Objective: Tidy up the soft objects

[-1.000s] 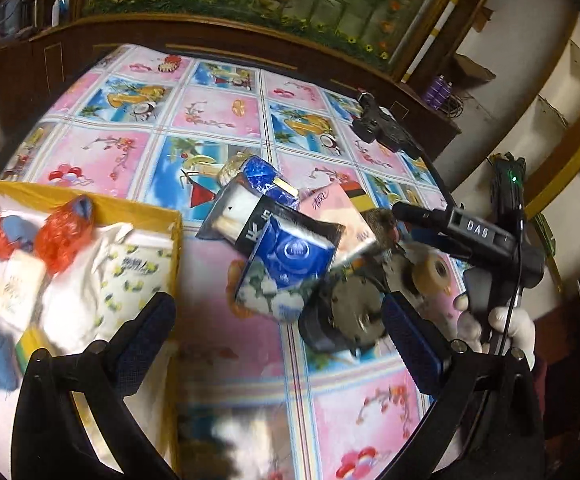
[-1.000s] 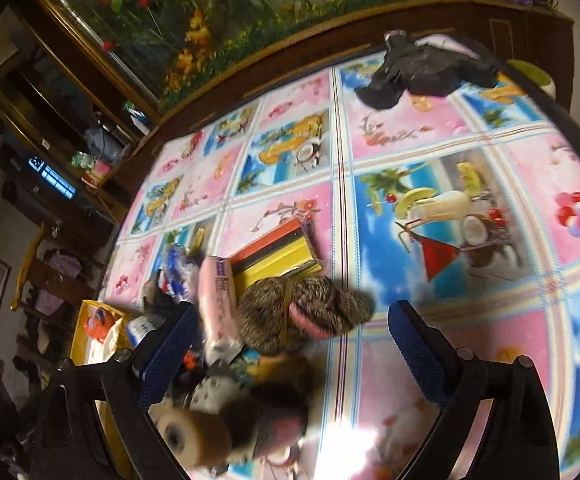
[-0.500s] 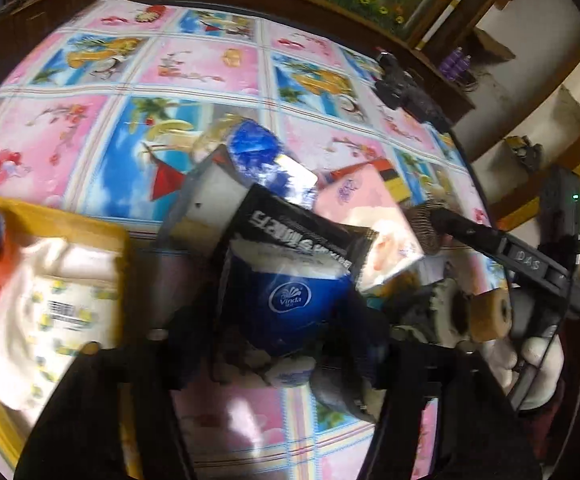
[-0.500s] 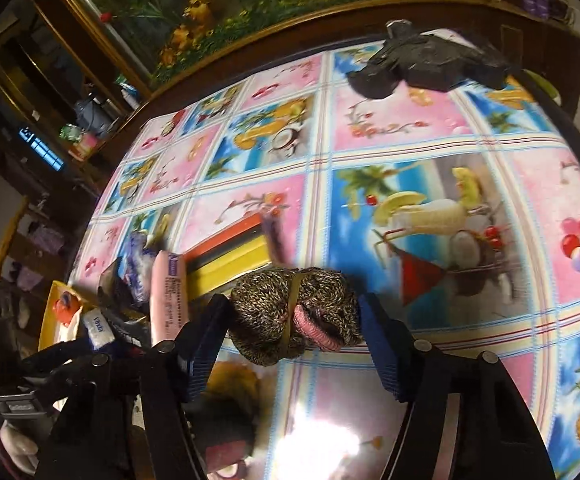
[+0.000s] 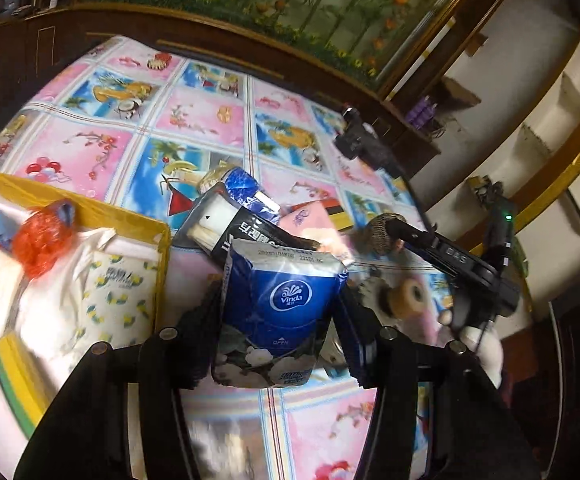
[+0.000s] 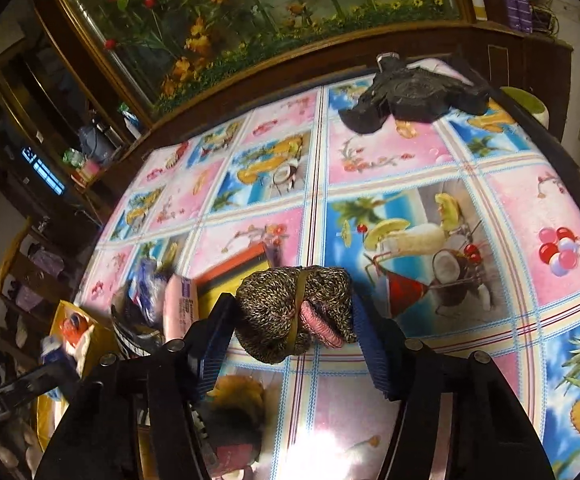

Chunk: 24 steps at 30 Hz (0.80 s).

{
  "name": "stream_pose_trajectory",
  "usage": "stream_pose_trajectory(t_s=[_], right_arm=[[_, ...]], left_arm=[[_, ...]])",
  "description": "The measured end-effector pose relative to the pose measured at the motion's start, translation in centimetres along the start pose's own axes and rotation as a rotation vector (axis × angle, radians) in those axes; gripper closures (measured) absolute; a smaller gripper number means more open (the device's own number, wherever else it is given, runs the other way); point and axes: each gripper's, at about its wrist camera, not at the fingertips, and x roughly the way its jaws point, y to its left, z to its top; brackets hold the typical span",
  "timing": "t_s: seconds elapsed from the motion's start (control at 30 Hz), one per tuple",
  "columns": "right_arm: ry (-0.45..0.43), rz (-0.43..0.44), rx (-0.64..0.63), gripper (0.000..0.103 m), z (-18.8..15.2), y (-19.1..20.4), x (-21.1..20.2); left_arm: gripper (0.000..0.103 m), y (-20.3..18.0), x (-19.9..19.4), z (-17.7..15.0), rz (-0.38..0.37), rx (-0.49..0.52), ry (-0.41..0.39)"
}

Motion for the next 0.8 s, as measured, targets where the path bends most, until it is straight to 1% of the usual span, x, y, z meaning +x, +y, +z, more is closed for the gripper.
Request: stream_pose_trajectory(t_s=[0.07,0.13,0.2,0.3,0.37,0.4,0.43,0.47,0.53,0.57,0.6,0.67,0.7,0.73,0.77,0.8], right_arm=[[-0.029,0.035,0.009,0.044,-0.3,0.1,-1.1],[-0.063,0.068,0.005,0.044,-1.0,0.7,-2.5],[-0.077,0.089,0.0,0.044,-1.9,1.2,-4.0],[-0.084,0.155,-0.006,0.044,-4.7,2.7,-6.6],[-0.11,0.101,-0.045,0.044,-6.3,4.2,-8.5],[-0.105,0.128,-0.056,0.048,-7.1,4.8,-9.5],[-0.09,0.177,-0.05,0.056,-7.6,5.2,-10.2],[-0.08,0.206,-0.045,0.06,-8.0,5.7,-10.9],[-0.097,0.189,-0.081,0.062,-8.8,7.3,-12.4],[-0.099,0.18,-0.103,0.067,-9.0,8.0,-12.8],[-0.096,0.168,-0.117,0.068,-9.2,8.5,-13.1],[-0.1,0.145,-0.124,0.068,-9.4,9.2,-13.8],[-0.116,0.123,-0.12,0.068,-9.4,9.1,-14.3],[-0.144,0.077,-0.111,0.063,-9.3,8.7,-14.9],[-0.172,0.009,-0.102,0.047,-9.2,8.1,-15.5],[-0.181,-0.015,-0.1,0.038,-9.1,7.6,-15.8]], left_arm=[[0.052,0.5,-2.2,-0.7,-0.016,-0.016,-0.024],[0.052,1.7,-4.5,-1.4,-0.012,-0.045,-0.054],[0.052,3.3,-6.6,-2.1,0.009,-0.073,-0.081],[0.051,6.6,-9.6,-3.3,0.068,-0.123,-0.114],[0.051,8.9,-11.3,-4.3,0.122,-0.157,-0.135],[0.051,10.0,-11.9,-4.8,0.135,-0.172,-0.143],[0.051,11.0,-12.4,-5.5,0.144,-0.189,-0.15],[0.051,12.2,-12.9,-6.2,0.152,-0.208,-0.153],[0.051,14.2,-13.4,-7.4,0.169,-0.24,-0.151],[0.051,15.1,-13.4,-7.9,0.177,-0.258,-0.147],[0.051,16.0,-13.5,-8.6,0.18,-0.278,-0.144],[0.051,17.3,-13.9,-9.8,0.163,-0.314,-0.147],[0.051,17.7,-14.3,-10.3,0.149,-0.325,-0.153],[0.051,18.0,-14.6,-10.7,0.134,-0.327,-0.159],[0.051,18.1,-14.9,-11.0,0.124,-0.323,-0.165],[0.051,18.2,-15.1,-11.2,0.119,-0.32,-0.169]])
